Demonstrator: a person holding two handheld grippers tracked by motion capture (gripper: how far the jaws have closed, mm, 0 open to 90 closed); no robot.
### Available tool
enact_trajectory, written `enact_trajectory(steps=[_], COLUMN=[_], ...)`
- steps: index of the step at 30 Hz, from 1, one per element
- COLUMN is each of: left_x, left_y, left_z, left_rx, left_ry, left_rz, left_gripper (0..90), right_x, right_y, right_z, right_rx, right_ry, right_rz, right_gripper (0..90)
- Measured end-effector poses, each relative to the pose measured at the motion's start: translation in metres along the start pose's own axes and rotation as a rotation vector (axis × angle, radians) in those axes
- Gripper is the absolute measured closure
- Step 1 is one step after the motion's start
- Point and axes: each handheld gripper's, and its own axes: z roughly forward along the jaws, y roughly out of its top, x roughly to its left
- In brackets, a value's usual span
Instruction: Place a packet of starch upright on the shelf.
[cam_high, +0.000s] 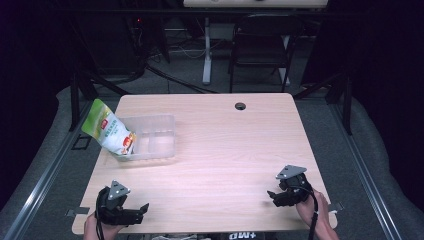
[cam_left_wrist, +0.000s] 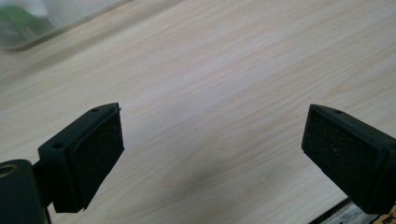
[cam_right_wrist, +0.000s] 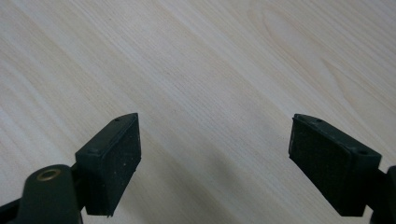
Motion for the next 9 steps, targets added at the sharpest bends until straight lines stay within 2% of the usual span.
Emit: enact_trajectory(steps=[9], left_x=[0.0067], left_y=[-0.0005], left_z=[0.0051], left_rx=[0.01], left_ry=[-0.033], left_rz=[-0.028], left_gripper=[2.7], right_x=[-0.0013], right_y=[-0.0009], right_z=[0.0046], right_rx=[0.004], right_ry=[0.003], right_rz=[0.001], right_gripper=[16.2])
